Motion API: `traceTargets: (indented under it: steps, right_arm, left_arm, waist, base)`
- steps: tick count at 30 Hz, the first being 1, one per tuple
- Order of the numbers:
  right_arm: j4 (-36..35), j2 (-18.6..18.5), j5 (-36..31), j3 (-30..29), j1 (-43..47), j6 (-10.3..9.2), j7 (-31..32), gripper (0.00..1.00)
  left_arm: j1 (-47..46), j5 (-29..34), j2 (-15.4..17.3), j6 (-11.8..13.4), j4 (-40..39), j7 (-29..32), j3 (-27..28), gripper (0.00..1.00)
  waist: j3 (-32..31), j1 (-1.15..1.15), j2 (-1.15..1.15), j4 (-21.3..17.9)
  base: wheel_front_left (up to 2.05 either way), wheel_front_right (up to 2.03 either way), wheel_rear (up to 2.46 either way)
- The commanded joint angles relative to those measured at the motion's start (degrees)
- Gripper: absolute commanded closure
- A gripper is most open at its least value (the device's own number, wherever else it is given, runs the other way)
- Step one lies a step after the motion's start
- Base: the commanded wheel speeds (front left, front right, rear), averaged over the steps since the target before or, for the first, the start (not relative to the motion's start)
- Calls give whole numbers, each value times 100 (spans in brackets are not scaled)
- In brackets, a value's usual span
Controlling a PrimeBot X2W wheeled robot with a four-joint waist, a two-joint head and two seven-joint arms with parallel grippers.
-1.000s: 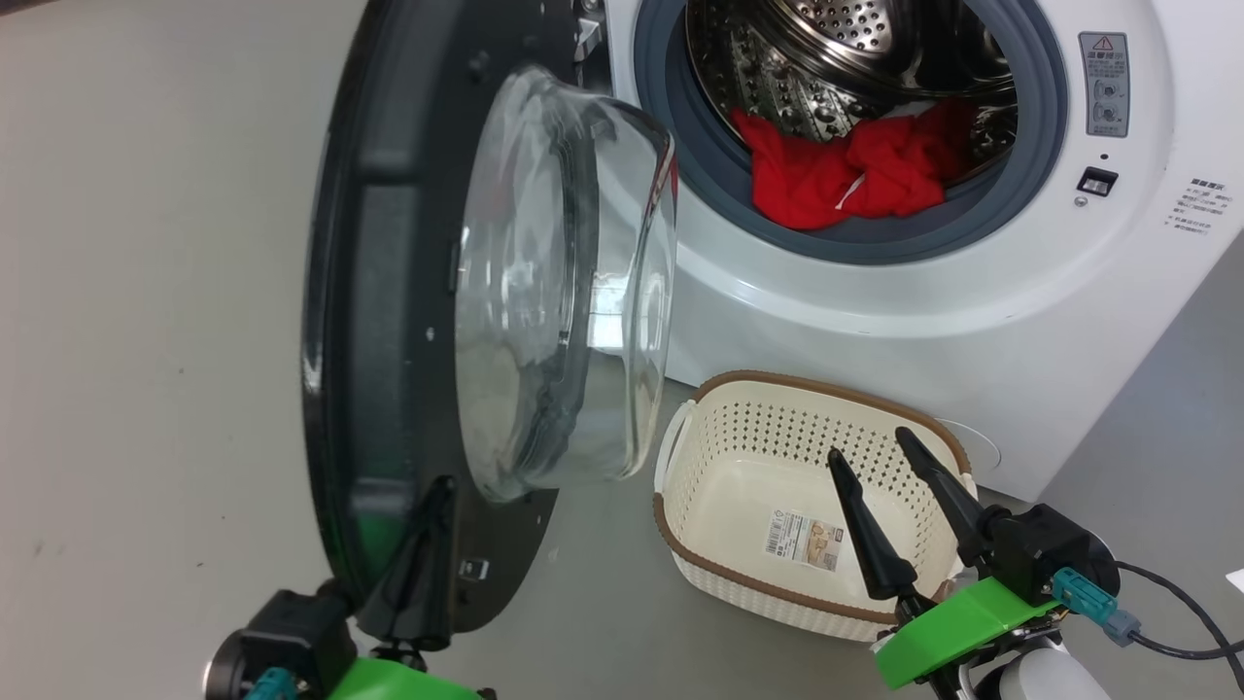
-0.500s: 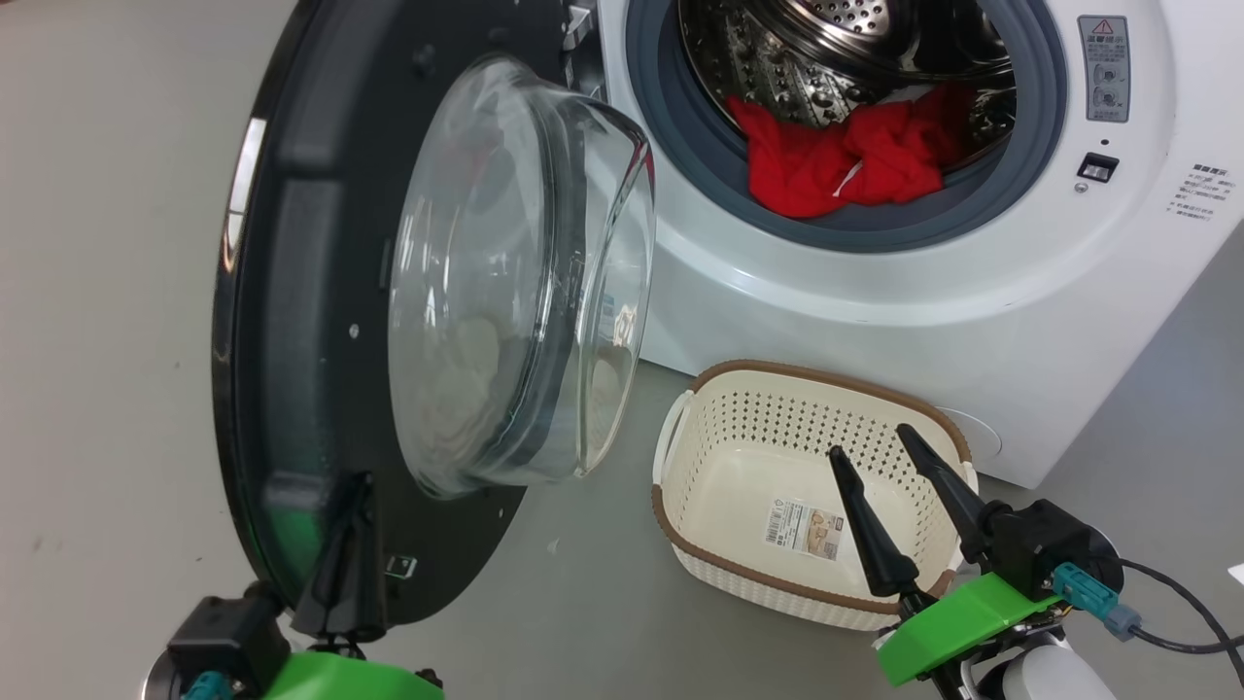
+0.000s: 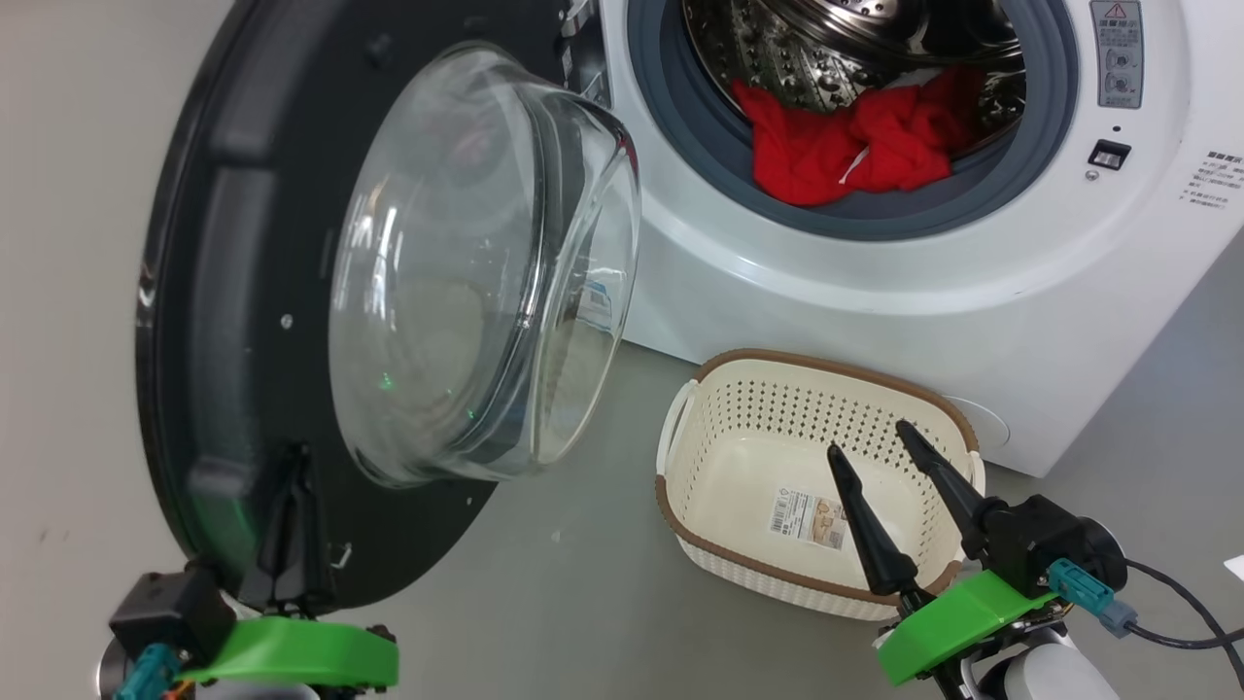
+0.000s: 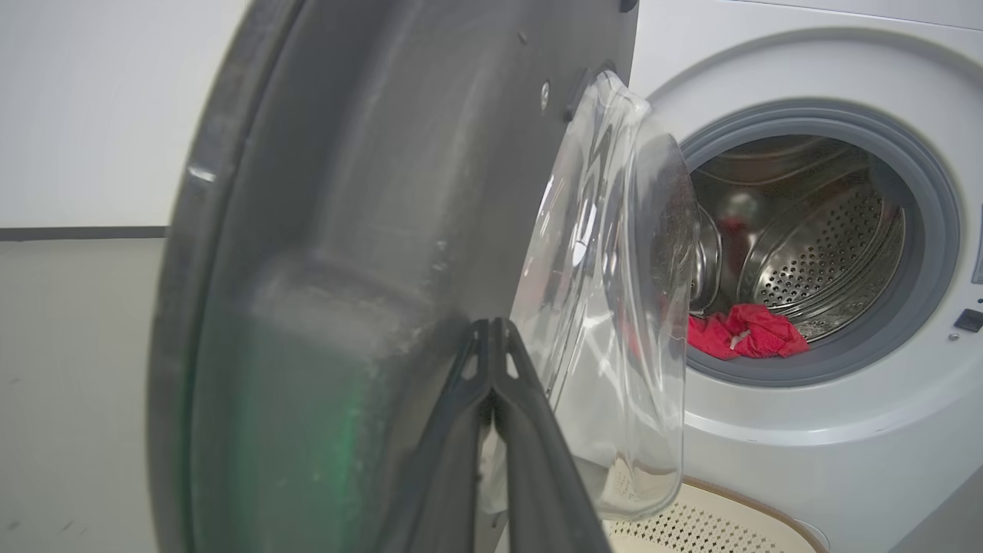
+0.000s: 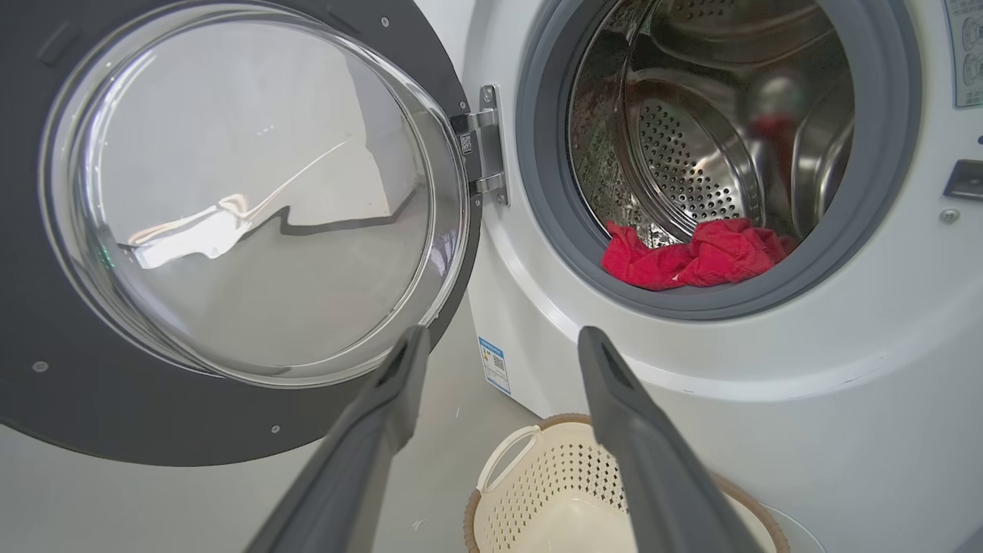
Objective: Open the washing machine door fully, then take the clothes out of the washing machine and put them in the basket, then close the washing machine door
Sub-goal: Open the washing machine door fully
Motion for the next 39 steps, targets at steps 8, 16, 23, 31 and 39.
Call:
traceTargets:
  steps: [8,16,23,31,39]
  right_arm:
    - [-280,20,-132,80,-37,34,83,0]
    - [-410,20,-261,45,-59,34,200,0]
    - [-488,20,-337,27,-62,34,283,0]
    - [-588,20,-415,10,-64,34,391,0]
    - [-689,20,-481,13,-62,34,476,0]
  left_arm:
    - [-575,-137,76,-56,242,-150,563,100]
    - [-946,-55,17,-224,559,-168,976,100]
    - [-1116,111,-143,-371,691,-169,1433,100]
    - [-1405,277,-234,-645,1053,-169,1962,100]
    - [-1677,446,-329,-859,1351,-169,2429,100]
  waist:
    - [166,0,0,-12]
    - [329,0,0,-17]
    - [411,0,0,-15]
    - [478,0,0,-7]
    - [562,0,0,14]
  base:
    - [0,0,0]
    - [0,0,0]
    - [0,0,0]
    - [0,0,0]
    - [0,0,0]
